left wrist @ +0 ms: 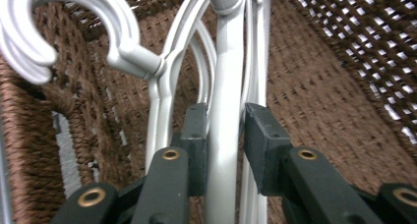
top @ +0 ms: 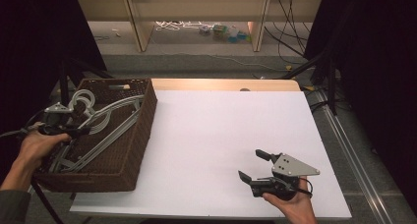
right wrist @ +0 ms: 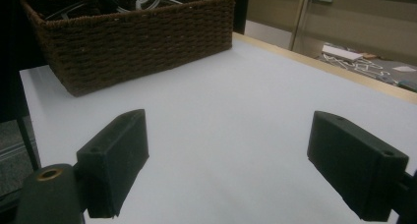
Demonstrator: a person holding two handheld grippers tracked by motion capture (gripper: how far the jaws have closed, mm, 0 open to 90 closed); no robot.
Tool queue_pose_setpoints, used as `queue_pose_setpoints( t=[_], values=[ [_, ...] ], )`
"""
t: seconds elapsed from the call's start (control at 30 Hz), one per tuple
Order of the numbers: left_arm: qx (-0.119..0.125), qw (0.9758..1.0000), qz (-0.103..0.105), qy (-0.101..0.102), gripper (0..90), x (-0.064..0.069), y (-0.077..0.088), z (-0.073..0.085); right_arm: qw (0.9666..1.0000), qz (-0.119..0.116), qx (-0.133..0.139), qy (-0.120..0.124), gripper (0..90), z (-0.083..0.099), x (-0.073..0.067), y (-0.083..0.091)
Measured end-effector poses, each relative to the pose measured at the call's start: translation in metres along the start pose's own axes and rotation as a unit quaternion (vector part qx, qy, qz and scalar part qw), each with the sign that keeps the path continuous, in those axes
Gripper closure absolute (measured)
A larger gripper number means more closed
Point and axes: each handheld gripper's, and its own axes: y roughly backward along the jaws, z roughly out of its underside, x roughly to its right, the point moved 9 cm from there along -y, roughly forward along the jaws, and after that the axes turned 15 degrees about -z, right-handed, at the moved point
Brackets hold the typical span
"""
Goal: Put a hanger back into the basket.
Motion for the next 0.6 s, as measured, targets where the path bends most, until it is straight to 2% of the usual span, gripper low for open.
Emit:
queue_pose_setpoints(
  t=[0.17,0.37,0.4,0.43,0.47,0.53,0.6],
  values=[
    [-0.008,0.9999,-0.003,0.011,66.6,-0.002,-0.003,0.002,1.0000,0.001,0.001,-0.003,16.4,0.000,0.001,0.000],
    [-0.019,0.9990,-0.017,0.037,63.0,-0.003,-0.006,0.002,1.0000,-0.001,0.000,-0.004,16.4,0.001,0.000,0.000],
    [-0.018,0.9986,-0.025,0.044,60.8,-0.005,-0.006,0.002,1.0000,-0.001,0.000,-0.004,16.4,0.001,0.000,0.000],
    [-0.029,0.9977,-0.035,0.050,55.9,-0.008,-0.006,0.003,1.0000,-0.001,0.000,-0.004,16.4,0.001,0.000,0.000],
    [-0.038,0.9966,-0.047,0.057,47.7,-0.011,-0.005,0.004,1.0000,-0.001,0.000,-0.004,16.4,0.001,0.001,0.000],
    [-0.033,0.9954,-0.054,0.073,46.2,-0.015,-0.003,0.003,1.0000,-0.001,0.000,-0.004,16.4,0.000,0.001,0.000],
    [-0.029,0.9938,-0.064,0.086,40.5,-0.018,0.002,0.001,1.0000,0.000,0.000,-0.004,16.4,0.001,0.001,0.000]
  ],
)
